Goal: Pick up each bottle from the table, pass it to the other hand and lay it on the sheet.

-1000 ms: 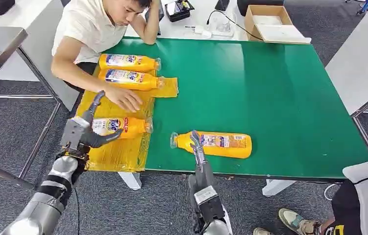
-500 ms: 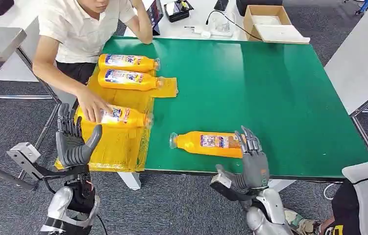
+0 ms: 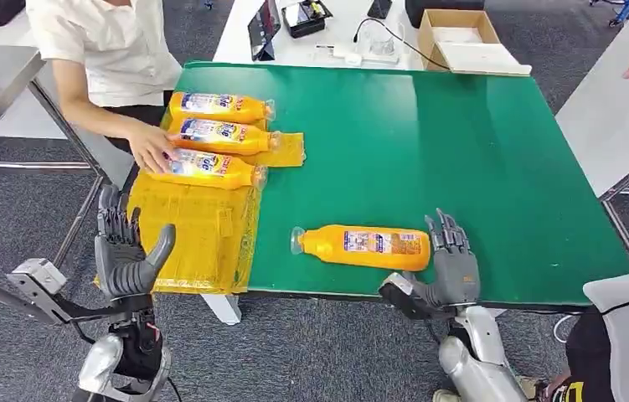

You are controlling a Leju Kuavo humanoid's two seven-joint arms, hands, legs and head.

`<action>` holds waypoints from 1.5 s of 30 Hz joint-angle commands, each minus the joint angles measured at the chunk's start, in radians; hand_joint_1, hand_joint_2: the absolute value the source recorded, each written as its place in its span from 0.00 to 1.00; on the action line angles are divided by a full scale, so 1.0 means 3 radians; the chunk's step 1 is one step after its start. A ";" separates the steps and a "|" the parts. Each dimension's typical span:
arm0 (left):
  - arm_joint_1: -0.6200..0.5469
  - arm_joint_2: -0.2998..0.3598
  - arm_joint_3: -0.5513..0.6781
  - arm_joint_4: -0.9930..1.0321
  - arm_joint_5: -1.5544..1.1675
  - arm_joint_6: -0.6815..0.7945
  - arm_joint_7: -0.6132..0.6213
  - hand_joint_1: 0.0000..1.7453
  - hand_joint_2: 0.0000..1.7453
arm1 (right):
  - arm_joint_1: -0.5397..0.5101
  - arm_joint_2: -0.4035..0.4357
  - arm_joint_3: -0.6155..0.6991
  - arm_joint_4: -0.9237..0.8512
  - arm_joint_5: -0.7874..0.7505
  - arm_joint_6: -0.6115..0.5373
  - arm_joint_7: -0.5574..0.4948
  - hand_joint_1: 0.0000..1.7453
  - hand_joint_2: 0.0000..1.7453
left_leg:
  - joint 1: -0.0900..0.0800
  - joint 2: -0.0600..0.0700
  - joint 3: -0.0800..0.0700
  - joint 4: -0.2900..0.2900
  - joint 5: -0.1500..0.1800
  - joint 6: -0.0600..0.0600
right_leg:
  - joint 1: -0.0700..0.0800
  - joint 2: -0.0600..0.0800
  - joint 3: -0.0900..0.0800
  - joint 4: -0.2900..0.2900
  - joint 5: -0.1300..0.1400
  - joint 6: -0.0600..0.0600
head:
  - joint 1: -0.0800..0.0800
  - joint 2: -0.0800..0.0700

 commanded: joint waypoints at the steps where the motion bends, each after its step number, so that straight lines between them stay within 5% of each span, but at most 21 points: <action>1: -0.0062 0.0047 -0.0158 0.0095 -0.0055 -0.0040 0.0068 0.00 1.00 | -0.0565 -0.0076 0.0356 0.0896 0.0003 0.0384 0.0122 0.00 1.00 | 0.0002 0.0009 0.0010 -0.0001 -0.0004 -0.0004 | 0.0003 0.0008 0.0009 -0.0002 -0.0001 -0.0006 | -0.0001 0.0000; 12: -0.0197 0.0023 -0.0200 0.0258 -0.0071 -0.0061 0.0100 0.00 1.00 | -0.0821 0.0063 0.0462 0.1141 -0.0019 0.0647 0.0090 0.00 1.00 | 0.0003 0.0005 0.0012 -0.0001 -0.0002 -0.0005 | 0.0004 0.0002 0.0010 -0.0001 -0.0002 -0.0005 | -0.0001 0.0000; 16: -0.0272 0.0018 -0.0240 0.0320 -0.0057 -0.0095 0.0120 0.00 1.00 | -0.0958 0.0124 0.0579 0.1311 -0.0068 0.1055 -0.0023 0.00 1.00 | 0.0003 0.0006 0.0011 0.0000 -0.0003 -0.0005 | 0.0004 0.0004 0.0009 0.0001 -0.0002 -0.0006 | -0.0001 0.0000; 25: -0.0385 0.0006 -0.0359 0.0404 -0.0039 -0.0107 0.0132 0.00 1.00 | -0.1034 0.0276 0.0688 0.1369 -0.0168 0.1036 -0.0026 0.00 1.00 | 0.0005 0.0008 0.0017 0.0000 -0.0005 -0.0009 | 0.0006 0.0005 0.0014 0.0001 -0.0003 -0.0010 | -0.0001 0.0000; 39: -0.0476 -0.0016 -0.0373 0.0594 -0.0028 -0.0121 0.0189 0.00 1.00 | -0.1339 0.0324 0.0975 0.1721 -0.0192 0.2082 0.0702 0.00 1.00 | 0.0007 0.0018 0.0028 0.0000 -0.0003 -0.0010 | 0.0008 0.0007 0.0021 0.0000 -0.0001 -0.0013 | 0.0000 0.0000; 40: -0.0474 -0.0021 -0.0377 0.0599 -0.0029 -0.0120 0.0190 0.00 1.00 | -0.1330 0.0315 0.0962 0.1727 -0.0213 0.2094 0.0711 0.30 1.00 | 0.0006 0.0019 0.0030 -0.0003 -0.0001 -0.0008 | 0.0007 0.0008 0.0022 -0.0002 0.0001 -0.0010 | -0.0001 0.0000; 41: -0.0477 -0.0021 -0.0384 0.0607 -0.0028 -0.0123 0.0191 0.00 1.00 | -0.1327 0.0294 0.0979 0.1739 -0.0221 0.2129 0.0720 0.98 1.00 | 0.0007 0.0017 0.0034 -0.0002 -0.0001 -0.0009 | 0.0008 0.0008 0.0025 -0.0003 0.0000 -0.0012 | -0.0001 0.0000; 45: -0.0495 -0.0020 -0.0399 0.0630 -0.0020 -0.0132 0.0193 0.00 1.00 | -0.1309 0.0256 0.0990 0.1757 -0.0264 0.2198 0.0708 1.00 1.00 | 0.0006 0.0014 0.0048 -0.0004 0.0001 -0.0007 | 0.0007 0.0004 0.0037 -0.0006 0.0001 -0.0009 | 0.0000 0.0000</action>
